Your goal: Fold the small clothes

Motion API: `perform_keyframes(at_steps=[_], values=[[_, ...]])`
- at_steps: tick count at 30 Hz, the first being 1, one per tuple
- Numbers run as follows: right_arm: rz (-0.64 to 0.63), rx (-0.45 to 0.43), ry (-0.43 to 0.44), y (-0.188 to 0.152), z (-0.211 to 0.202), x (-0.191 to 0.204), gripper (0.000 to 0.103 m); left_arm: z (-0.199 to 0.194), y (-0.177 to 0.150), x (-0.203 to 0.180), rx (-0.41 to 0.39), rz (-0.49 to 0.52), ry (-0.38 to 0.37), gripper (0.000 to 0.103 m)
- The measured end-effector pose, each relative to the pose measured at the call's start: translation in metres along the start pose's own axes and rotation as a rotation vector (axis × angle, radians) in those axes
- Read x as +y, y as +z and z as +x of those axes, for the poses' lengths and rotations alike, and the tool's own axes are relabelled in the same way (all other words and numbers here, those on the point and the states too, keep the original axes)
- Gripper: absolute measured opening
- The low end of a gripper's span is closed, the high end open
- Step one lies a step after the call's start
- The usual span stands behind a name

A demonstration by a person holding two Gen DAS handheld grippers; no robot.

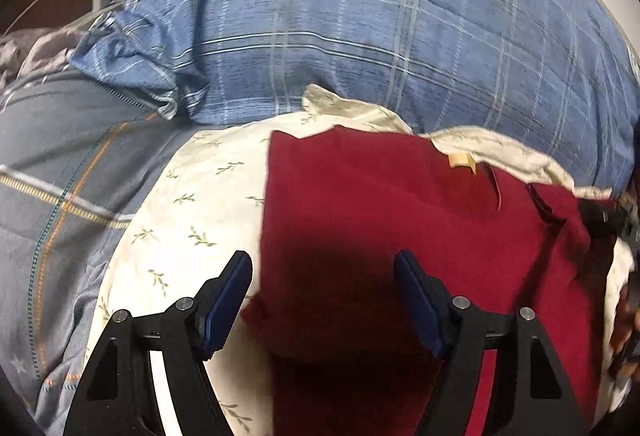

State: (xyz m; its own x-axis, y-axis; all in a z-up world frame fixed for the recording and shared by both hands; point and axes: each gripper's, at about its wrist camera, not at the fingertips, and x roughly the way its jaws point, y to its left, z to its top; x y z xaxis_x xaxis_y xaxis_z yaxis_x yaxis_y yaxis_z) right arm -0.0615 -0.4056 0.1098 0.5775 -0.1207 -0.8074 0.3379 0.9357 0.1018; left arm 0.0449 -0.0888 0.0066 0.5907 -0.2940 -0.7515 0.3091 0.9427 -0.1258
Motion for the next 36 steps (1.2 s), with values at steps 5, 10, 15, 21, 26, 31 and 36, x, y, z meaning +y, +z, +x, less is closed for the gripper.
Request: perform_keyframes(at_steps=[5, 10, 15, 21, 26, 31, 36], values=[[-0.159, 0.23, 0.164, 0.014, 0.04, 0.05, 0.093, -0.017, -0.013, -0.018, 0.001, 0.045, 0.029, 0.072], [-0.296, 0.408, 0.204, -0.019, 0.046, 0.069, 0.093, -0.017, -0.01, -0.015, -0.001, 0.047, 0.056, 0.073], [-0.269, 0.404, 0.25, -0.066, -0.011, 0.043, 0.093, -0.029, -0.005, -0.004, -0.041, 0.009, 0.04, 0.073], [-0.13, 0.295, 0.205, -0.077, -0.073, -0.003, 0.094, -0.037, -0.004, 0.007, -0.063, -0.038, 0.019, 0.073], [0.032, 0.144, 0.042, -0.038, -0.065, -0.041, 0.094, -0.038, -0.004, 0.012, -0.069, -0.053, 0.035, 0.073], [0.024, 0.225, -0.084, -0.036, 0.002, -0.049, 0.079, -0.032, 0.002, 0.025, -0.069, -0.08, 0.065, 0.073], [-0.058, 0.179, -0.119, -0.036, -0.011, -0.044, 0.008, -0.027, 0.009, 0.042, -0.076, -0.153, 0.089, 0.073]])
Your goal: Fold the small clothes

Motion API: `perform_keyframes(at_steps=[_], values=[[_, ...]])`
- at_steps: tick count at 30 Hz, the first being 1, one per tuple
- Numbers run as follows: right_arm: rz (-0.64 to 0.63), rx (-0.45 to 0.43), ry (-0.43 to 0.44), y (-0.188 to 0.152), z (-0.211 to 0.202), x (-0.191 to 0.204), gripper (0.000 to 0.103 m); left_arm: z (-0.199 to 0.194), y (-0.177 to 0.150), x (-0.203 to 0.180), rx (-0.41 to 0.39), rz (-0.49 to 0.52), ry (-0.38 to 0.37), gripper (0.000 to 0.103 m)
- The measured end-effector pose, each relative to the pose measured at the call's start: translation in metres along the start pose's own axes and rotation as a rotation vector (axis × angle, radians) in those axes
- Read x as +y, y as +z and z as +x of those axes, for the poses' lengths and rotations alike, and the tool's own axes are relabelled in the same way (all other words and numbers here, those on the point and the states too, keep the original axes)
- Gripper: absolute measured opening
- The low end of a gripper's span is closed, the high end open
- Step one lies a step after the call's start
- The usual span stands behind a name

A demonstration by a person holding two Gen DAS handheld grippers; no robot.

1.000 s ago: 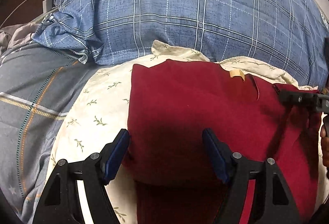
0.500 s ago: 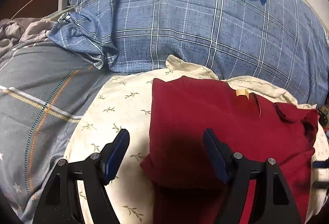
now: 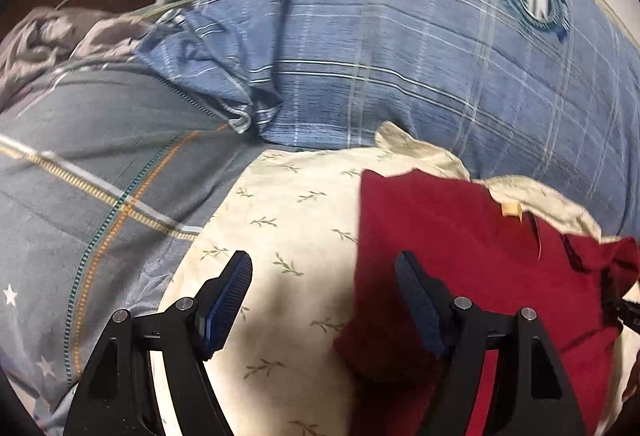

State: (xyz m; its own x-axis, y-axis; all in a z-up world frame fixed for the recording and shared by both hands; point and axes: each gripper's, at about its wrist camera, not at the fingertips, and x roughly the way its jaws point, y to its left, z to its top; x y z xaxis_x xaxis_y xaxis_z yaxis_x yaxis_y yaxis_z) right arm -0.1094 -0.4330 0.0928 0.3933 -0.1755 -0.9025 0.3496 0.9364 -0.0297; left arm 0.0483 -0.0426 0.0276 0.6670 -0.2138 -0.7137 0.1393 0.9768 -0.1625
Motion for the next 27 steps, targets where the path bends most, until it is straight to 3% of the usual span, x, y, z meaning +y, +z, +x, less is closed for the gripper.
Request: perform_keyframes(at_steps=[4, 9, 11, 13, 15, 16, 17, 20, 25, 27], values=[[0.042, -0.112, -0.002, 0.024, -0.014, -0.008, 0.007, 0.001, 0.001, -0.002, -0.015, -0.01, -0.002, 0.073], [0.106, -0.131, -0.062, 0.036, 0.015, -0.015, 0.006, 0.003, -0.002, -0.017, -0.031, 0.066, 0.023, 0.073], [0.157, -0.102, 0.003, 0.033, 0.014, -0.021, 0.007, 0.002, -0.002, -0.017, -0.031, 0.067, 0.01, 0.073], [0.194, -0.033, 0.07, 0.032, 0.011, -0.027, 0.015, 0.001, -0.001, -0.014, -0.031, 0.056, 0.005, 0.073], [0.197, -0.036, 0.07, 0.029, -0.002, -0.03, 0.035, 0.002, 0.0, -0.011, -0.024, 0.042, 0.001, 0.073], [0.192, -0.053, 0.077, 0.027, -0.01, -0.031, 0.049, 0.002, 0.0, -0.009, -0.018, 0.029, -0.004, 0.073], [0.181, -0.059, 0.087, 0.025, -0.016, -0.029, 0.052, 0.003, 0.0, -0.008, -0.011, 0.015, -0.013, 0.073], [0.082, -0.048, 0.135, 0.026, -0.023, -0.01, 0.053, 0.004, 0.0, -0.007, -0.001, 0.003, -0.023, 0.073], [-0.087, -0.027, 0.128, 0.036, -0.016, 0.029, 0.051, 0.007, 0.0, -0.011, 0.008, 0.025, -0.014, 0.073], [-0.107, -0.036, 0.08, 0.037, -0.022, 0.036, 0.051, 0.008, 0.0, -0.011, 0.012, 0.027, -0.012, 0.073]])
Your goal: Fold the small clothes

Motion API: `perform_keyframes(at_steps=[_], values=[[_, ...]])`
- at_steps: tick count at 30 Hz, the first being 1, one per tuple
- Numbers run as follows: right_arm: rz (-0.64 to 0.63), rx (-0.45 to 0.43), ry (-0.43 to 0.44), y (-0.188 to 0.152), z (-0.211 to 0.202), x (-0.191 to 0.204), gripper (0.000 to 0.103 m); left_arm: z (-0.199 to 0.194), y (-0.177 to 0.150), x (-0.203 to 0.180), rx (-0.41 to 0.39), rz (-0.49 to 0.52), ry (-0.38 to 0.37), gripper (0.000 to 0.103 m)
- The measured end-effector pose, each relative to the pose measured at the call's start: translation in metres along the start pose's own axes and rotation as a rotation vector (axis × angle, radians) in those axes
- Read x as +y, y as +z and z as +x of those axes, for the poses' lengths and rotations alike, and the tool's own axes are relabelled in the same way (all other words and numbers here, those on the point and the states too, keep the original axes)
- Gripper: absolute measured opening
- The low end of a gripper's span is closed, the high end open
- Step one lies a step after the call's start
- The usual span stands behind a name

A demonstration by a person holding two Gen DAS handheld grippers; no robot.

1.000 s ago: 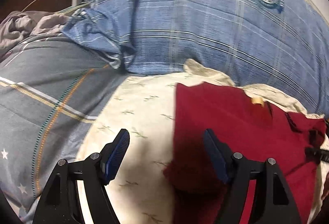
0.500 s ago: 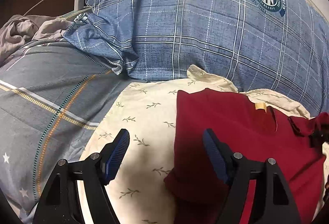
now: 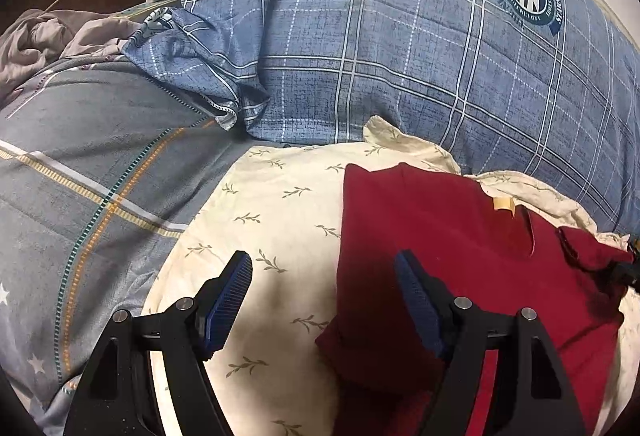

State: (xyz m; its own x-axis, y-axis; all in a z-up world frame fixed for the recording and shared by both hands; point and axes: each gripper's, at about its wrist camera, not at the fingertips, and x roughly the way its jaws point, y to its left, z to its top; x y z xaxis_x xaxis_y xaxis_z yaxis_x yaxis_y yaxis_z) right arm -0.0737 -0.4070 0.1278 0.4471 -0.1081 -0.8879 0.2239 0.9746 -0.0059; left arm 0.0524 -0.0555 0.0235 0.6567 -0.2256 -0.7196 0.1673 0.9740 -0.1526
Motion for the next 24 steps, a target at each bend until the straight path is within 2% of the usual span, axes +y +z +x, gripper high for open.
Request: perform_keyframes(at_steps=[2, 3, 5, 6, 7, 9, 10, 12, 13, 15, 16, 17, 21, 24], values=[[0.062, -0.029, -0.115, 0.003, -0.014, -0.01, 0.063, 0.001, 0.001, 0.0, 0.003, -0.002, 0.0, 0.073], [0.104, -0.051, -0.137, 0.002, -0.021, -0.018, 0.065, 0.001, 0.001, 0.001, 0.003, -0.005, -0.003, 0.073], [0.127, -0.084, -0.052, 0.0, -0.031, -0.025, 0.065, 0.001, 0.002, 0.001, 0.0, -0.011, -0.012, 0.073], [0.104, -0.071, 0.025, -0.001, -0.028, -0.021, 0.064, 0.001, 0.002, 0.0, -0.003, -0.011, -0.015, 0.073], [0.052, -0.022, 0.053, -0.002, -0.018, -0.012, 0.063, 0.001, 0.002, -0.001, -0.002, -0.004, -0.014, 0.073], [-0.032, 0.027, -0.052, -0.007, -0.002, -0.003, 0.063, 0.001, 0.0, -0.003, 0.003, 0.009, -0.007, 0.073], [-0.075, 0.054, -0.153, -0.012, 0.012, -0.002, 0.063, 0.002, 0.0, -0.003, 0.006, 0.012, -0.004, 0.073], [-0.085, 0.11, -0.201, -0.025, 0.028, -0.009, 0.063, 0.001, 0.001, 0.001, 0.005, 0.001, -0.005, 0.073], [-0.071, 0.127, -0.183, -0.03, 0.032, -0.012, 0.06, 0.0, 0.002, 0.004, -0.002, -0.014, -0.007, 0.073], [-0.036, 0.133, -0.133, -0.043, 0.032, -0.02, 0.044, -0.001, 0.004, 0.008, -0.008, -0.04, -0.008, 0.073], [-0.037, 0.121, -0.11, -0.044, 0.029, -0.019, 0.013, 0.0, 0.004, 0.01, -0.007, -0.052, -0.01, 0.073], [-0.051, 0.107, -0.12, -0.043, 0.024, -0.016, 0.005, 0.0, 0.004, 0.011, -0.003, -0.063, -0.012, 0.073], [-0.114, -0.032, -0.15, -0.024, -0.004, 0.0, 0.005, -0.001, 0.003, 0.011, -0.006, -0.065, -0.006, 0.073], [-0.089, -0.079, -0.183, -0.007, -0.001, 0.002, 0.005, -0.001, 0.004, 0.011, -0.017, -0.07, -0.001, 0.073]])
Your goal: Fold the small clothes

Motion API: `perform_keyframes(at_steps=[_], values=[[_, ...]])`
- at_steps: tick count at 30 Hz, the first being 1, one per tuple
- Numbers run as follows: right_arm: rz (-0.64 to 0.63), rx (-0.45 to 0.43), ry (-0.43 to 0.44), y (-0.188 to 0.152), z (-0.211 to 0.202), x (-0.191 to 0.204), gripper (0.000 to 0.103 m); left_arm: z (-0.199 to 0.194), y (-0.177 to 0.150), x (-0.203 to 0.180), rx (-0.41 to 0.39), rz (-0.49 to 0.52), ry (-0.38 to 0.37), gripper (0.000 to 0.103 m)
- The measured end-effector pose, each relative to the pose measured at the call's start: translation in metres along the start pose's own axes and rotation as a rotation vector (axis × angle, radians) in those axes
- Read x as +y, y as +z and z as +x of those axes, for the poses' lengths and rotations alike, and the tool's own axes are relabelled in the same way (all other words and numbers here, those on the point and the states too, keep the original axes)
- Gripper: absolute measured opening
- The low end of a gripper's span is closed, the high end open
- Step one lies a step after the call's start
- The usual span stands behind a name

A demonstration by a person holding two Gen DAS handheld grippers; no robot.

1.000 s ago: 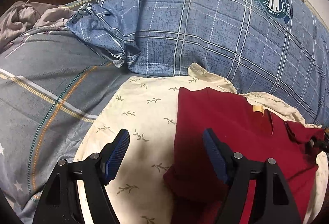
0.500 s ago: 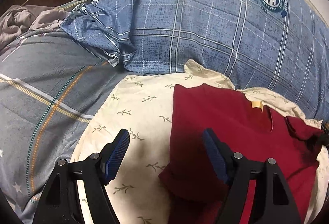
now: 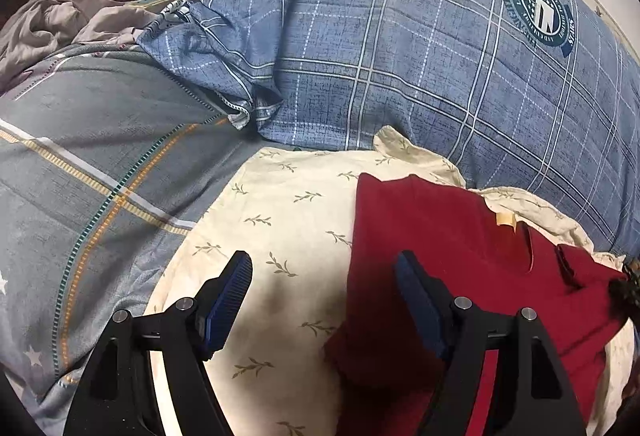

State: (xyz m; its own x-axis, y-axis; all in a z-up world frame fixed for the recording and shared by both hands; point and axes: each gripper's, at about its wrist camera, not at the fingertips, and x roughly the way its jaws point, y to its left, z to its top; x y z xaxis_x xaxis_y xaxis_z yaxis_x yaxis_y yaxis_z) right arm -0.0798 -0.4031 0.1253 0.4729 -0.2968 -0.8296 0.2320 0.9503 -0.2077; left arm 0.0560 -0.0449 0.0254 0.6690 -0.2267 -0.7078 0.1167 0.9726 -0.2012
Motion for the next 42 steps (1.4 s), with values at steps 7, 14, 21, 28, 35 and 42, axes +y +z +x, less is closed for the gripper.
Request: perform_keyframes(at_steps=[7, 14, 21, 28, 35, 42], values=[[0.11, 0.096, -0.061, -0.024, 0.058, -0.015, 0.005, 0.001, 0.0, -0.003, 0.012, 0.02, -0.009, 0.073], [0.183, 0.028, -0.056, -0.027, 0.009, -0.03, 0.043, 0.0, -0.001, 0.001, 0.02, -0.007, -0.049, 0.073], [0.177, 0.124, 0.159, -0.032, 0.031, -0.003, 0.043, 0.013, -0.014, -0.026, 0.06, 0.124, -0.035, 0.074], [0.213, 0.078, 0.163, -0.013, 0.019, 0.002, 0.046, 0.045, -0.021, -0.039, 0.164, 0.149, 0.038, 0.074], [0.193, 0.093, 0.107, 0.019, 0.06, 0.018, 0.075, 0.043, -0.021, -0.046, 0.155, 0.185, 0.029, 0.074], [0.384, 0.095, 0.147, 0.018, 0.074, -0.028, 0.008, 0.044, -0.013, -0.036, 0.158, 0.153, 0.023, 0.073]])
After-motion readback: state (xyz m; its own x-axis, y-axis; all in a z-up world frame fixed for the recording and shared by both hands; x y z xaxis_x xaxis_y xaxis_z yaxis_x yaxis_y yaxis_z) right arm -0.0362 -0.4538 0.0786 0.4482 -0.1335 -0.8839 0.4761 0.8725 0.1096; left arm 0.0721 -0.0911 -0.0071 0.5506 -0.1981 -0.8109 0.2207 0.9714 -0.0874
